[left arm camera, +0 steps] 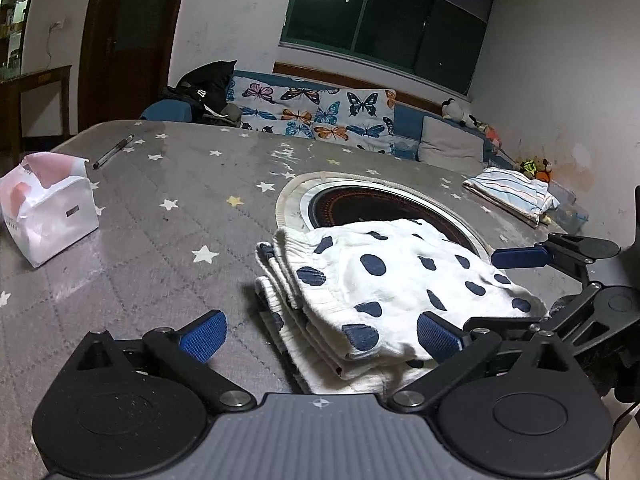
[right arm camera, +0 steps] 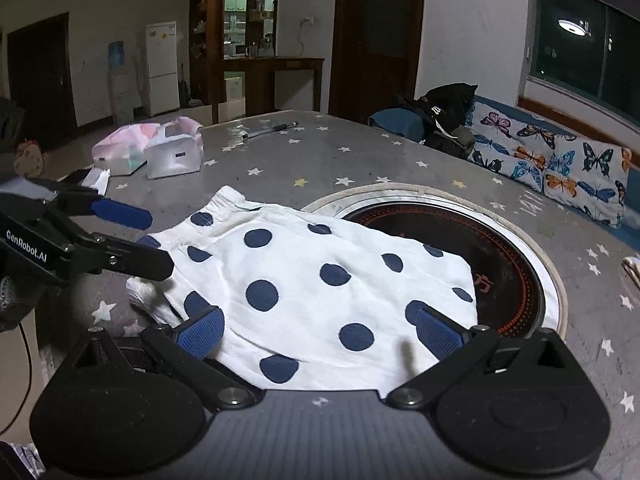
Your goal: Fold clothes
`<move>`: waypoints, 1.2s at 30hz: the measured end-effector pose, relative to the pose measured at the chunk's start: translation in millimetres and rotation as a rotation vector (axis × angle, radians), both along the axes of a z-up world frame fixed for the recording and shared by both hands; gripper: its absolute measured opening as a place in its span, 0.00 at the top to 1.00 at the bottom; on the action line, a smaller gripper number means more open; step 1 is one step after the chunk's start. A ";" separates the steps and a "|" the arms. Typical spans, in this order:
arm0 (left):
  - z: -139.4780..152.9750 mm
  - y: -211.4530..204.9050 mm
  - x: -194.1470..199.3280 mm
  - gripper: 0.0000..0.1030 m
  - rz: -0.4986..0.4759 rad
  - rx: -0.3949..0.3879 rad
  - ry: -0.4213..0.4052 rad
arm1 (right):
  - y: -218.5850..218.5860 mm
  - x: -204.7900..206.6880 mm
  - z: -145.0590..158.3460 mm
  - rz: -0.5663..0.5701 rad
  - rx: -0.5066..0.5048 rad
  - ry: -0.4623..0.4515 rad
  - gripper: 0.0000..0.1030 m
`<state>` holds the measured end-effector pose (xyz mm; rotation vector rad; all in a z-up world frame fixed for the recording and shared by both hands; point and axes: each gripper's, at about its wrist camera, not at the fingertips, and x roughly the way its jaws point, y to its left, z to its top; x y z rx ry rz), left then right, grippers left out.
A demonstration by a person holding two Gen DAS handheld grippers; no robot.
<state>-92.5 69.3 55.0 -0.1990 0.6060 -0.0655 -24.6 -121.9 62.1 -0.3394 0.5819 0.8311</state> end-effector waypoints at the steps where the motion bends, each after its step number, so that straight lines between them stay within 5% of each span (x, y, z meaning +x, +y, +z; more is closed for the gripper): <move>1: 0.4 -0.1 0.4 0.00 0.001 0.004 0.002 | 2.1 -0.2 0.0 0.005 -0.003 -0.001 0.00; 8: 1.7 7.7 2.6 0.00 0.034 0.008 0.004 | 16.9 11.4 1.2 0.026 0.020 0.052 0.00; 18: -6.7 15.2 4.3 0.00 0.056 0.009 0.024 | 25.1 68.7 2.3 -0.060 0.111 0.247 0.00; 26: -7.5 16.4 5.3 0.00 0.051 0.006 0.042 | 49.1 102.0 -11.8 -0.106 0.072 0.301 0.00; 36: 4.0 30.2 6.3 0.00 0.099 -0.023 0.029 | 46.7 55.0 18.7 0.034 0.025 0.102 0.00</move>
